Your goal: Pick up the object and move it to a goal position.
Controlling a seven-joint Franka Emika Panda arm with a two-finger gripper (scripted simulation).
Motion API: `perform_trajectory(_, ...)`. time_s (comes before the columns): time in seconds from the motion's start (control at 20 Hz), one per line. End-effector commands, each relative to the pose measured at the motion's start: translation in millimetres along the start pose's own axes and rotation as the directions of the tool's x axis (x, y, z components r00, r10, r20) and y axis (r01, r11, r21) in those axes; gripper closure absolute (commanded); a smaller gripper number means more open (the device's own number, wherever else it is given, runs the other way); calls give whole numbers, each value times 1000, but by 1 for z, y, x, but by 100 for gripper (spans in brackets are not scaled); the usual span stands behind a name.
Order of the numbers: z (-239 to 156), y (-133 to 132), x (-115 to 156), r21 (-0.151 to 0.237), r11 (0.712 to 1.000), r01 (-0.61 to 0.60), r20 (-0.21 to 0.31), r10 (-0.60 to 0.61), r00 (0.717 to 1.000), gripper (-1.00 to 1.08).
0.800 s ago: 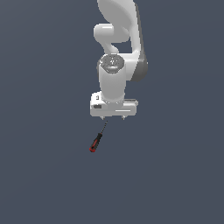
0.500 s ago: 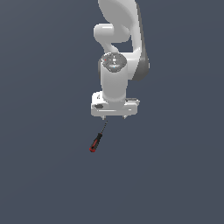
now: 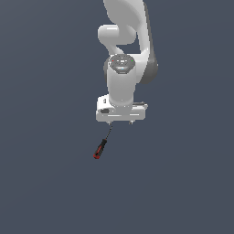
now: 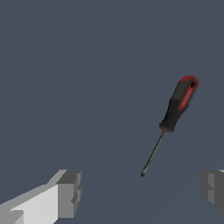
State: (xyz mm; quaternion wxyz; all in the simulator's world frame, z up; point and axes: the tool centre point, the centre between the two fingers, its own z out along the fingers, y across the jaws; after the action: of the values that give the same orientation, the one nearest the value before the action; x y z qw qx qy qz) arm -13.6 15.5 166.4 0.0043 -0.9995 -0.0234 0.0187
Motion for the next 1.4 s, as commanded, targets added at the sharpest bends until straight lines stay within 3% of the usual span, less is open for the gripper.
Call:
perform_trajectory(0.0,7,6,2,2,1000,-29,-1,29,1000,-92)
perform_trajectory(0.3,41,34,9,8,986,-164,-13,164,986,-92)
perform_trajectory(0.7,89,76,12,7,936,-352,-33,352,936,-92)
perform_trajectory(0.95,100,86,12,6,920,-391,-38,391,920,-92)
perform_trajectory(1.35,111,86,12,6,922,-388,-36,388,921,-92)
